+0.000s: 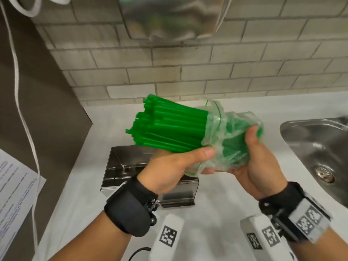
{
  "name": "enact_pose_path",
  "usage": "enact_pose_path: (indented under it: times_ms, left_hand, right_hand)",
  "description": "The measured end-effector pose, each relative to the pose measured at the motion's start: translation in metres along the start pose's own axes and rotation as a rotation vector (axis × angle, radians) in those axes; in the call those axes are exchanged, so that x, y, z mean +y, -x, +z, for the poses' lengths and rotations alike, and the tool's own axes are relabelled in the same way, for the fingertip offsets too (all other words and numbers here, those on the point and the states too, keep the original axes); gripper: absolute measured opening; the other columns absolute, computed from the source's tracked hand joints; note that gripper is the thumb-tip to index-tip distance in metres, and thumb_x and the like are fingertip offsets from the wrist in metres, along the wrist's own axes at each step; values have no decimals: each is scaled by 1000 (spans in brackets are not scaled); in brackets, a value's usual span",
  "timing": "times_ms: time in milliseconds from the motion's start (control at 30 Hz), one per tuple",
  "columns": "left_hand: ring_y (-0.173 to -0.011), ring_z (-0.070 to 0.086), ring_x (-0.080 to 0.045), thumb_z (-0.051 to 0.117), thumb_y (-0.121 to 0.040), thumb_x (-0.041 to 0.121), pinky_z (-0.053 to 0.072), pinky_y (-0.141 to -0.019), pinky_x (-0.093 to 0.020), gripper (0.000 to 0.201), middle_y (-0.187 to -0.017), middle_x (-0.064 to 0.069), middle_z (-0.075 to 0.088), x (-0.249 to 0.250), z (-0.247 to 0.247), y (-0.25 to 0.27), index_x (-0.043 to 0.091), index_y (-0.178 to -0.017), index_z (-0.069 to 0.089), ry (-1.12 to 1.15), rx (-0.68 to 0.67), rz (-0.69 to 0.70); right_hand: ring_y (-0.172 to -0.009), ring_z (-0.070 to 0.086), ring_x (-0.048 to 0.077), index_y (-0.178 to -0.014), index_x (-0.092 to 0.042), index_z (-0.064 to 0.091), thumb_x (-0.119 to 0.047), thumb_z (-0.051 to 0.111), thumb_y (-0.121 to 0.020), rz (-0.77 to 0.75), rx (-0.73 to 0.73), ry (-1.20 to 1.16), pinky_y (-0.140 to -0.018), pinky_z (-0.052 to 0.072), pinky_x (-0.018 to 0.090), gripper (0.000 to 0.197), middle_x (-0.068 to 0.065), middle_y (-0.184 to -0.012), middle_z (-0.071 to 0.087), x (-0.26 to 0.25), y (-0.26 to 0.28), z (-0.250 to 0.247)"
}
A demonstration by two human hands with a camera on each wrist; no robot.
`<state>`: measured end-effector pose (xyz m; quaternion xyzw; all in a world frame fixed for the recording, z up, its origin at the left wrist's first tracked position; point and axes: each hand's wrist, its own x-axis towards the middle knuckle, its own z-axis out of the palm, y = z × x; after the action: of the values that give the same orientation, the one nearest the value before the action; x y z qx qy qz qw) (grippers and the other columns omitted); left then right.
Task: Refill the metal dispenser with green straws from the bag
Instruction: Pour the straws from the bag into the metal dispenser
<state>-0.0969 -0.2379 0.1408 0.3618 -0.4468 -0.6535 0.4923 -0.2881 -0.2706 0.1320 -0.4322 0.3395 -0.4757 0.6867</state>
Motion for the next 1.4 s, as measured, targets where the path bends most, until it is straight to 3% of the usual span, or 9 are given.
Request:
enact_pose_path:
  times_ms: [133, 300, 433, 567, 700, 933, 1100, 1233, 1400]
  left_hand:
    - [-111, 71, -9, 84, -80, 38, 56, -90, -31, 38, -116, 8, 77, 10, -18, 7, 25, -114, 75, -248, 95, -69]
    - [-73, 63, 0, 89, -59, 54, 49, -69, -20, 53, -92, 16, 71, 34, -96, 38, 38, -106, 70, -1024, 137, -56]
    - [-125, 44, -6, 93, -42, 61, 42, -98, -20, 117, -142, 20, 43, 42, -151, 70, 48, -144, 37, -1324, 215, -150]
    - [-153, 6, -10, 96, -38, 58, 20, -121, -29, 159, -167, 10, 6, 33, -165, 66, 41, -159, -6, -1435, 78, -341]
    - [-153, 10, -12, 93, -42, 62, 20, -121, -27, 154, -169, 7, 8, 23, -175, 58, 32, -161, -1, -1474, 45, -379]
    - [-149, 20, -13, 95, -40, 59, 26, -121, -31, 151, -164, 6, 20, 22, -179, 57, 28, -161, 10, -1443, 63, -318]
    - [-150, 19, -13, 96, -40, 57, 26, -121, -30, 152, -165, 6, 18, 22, -179, 57, 29, -161, 8, -1432, 61, -328]
    - [-151, 16, -13, 96, -42, 56, 26, -121, -30, 151, -166, 8, 13, 21, -178, 59, 31, -161, 5, -1414, 59, -342]
    - [-151, 14, -12, 95, -43, 57, 25, -121, -29, 150, -166, 8, 12, 20, -179, 59, 30, -161, 5, -1409, 56, -342]
  right_hand:
    - [-118, 65, 39, -143, -14, 50, -44, 48, -95, -38, 62, 51, -84, 55, 60, 56, 18, -134, 64, 1, -5, 6]
    - [-114, 68, 24, -121, -27, 60, -48, 76, -80, -300, 223, 327, -98, 52, 56, 48, 3, -120, 71, -26, -17, -10]
    - [-89, 68, 0, -110, -34, 56, -47, 74, -75, -445, 219, 659, -85, 58, 29, 41, -12, -95, 70, -47, -22, -2]
    - [-93, 69, -7, -124, -20, 54, -21, 79, -80, -335, -54, 849, -79, 55, 12, 51, -11, -106, 70, -42, -34, 29]
    - [-99, 71, 7, -130, -23, 56, -10, 85, -74, -297, -146, 938, -86, 57, 18, 65, -5, -110, 72, -34, -50, 46]
    - [-94, 70, -6, -126, -8, 62, -7, 75, -84, -354, -135, 741, -78, 53, 9, 44, -8, -108, 73, -18, -61, 62]
    - [-100, 71, 9, -121, -19, 69, -30, 64, -95, -380, -100, 873, -89, 57, 27, 29, -6, -107, 75, -7, -68, 64]
    - [-86, 68, 8, -113, -22, 73, -31, 56, -100, -392, -61, 899, -81, 53, 25, 24, -3, -93, 74, -9, -69, 62]
    - [-83, 65, 23, -112, -21, 74, -37, 55, -100, -346, 85, 638, -77, 57, 45, 28, 13, -91, 68, -15, -73, 54]
